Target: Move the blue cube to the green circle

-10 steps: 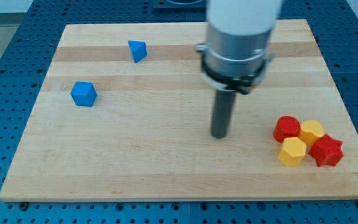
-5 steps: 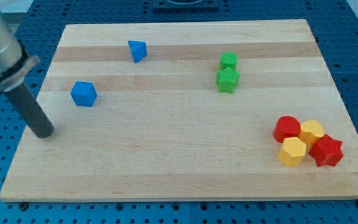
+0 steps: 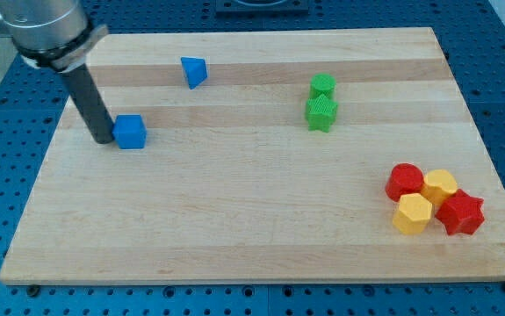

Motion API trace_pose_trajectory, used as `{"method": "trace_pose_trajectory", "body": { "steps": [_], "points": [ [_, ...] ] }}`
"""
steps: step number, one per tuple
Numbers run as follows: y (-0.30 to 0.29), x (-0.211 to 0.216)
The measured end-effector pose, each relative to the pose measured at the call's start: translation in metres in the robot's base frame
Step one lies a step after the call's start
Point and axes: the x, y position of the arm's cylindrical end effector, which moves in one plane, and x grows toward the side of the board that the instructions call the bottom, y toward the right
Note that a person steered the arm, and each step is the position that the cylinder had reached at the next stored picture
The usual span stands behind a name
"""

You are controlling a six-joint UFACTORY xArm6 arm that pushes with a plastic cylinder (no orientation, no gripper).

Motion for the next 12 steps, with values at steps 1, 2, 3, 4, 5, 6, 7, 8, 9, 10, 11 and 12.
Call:
{"method": "trace_pose_trajectory", "body": {
  "steps": [1,2,3,4,5,6,7,8,9,10,11,12],
  "points": [
    [0.016,0.000],
    [0.037,0.000],
    [0.057,0.000],
    [0.079,0.000],
    [0.092,-0.007],
    [0.097,-0.020],
    [0.109,-0.026],
    [0.128,-0.027],
    [0.145,-0.034],
    [0.145,-0.047],
    [0.148,-0.056],
    [0.169,-0.056]
  ]
}}
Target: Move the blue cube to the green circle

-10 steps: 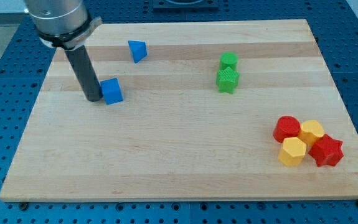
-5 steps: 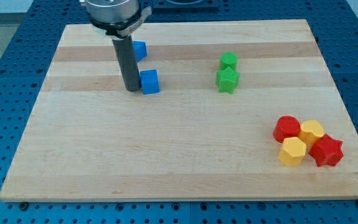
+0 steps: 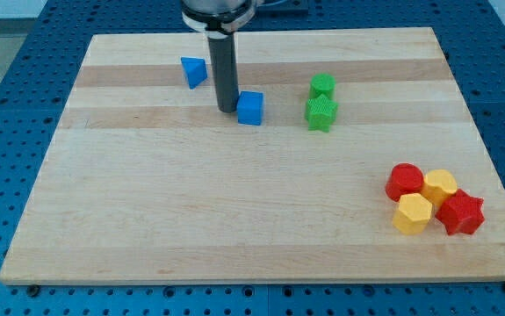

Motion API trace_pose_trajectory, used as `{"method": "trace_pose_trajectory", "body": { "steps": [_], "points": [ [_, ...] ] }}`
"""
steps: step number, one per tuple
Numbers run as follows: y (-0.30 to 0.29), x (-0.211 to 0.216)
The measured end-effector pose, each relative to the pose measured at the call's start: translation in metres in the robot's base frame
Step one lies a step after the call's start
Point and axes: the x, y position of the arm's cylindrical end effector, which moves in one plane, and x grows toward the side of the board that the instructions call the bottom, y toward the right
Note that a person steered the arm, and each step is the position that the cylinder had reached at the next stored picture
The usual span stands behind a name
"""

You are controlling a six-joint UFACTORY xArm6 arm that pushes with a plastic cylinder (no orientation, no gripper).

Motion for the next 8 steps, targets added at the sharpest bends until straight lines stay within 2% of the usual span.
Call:
{"method": "trace_pose_trajectory", "body": {
  "steps": [2,4,8],
  "points": [
    [0.045,0.018],
    [0.053,0.045],
    [0.104,0.021]
  ]
}}
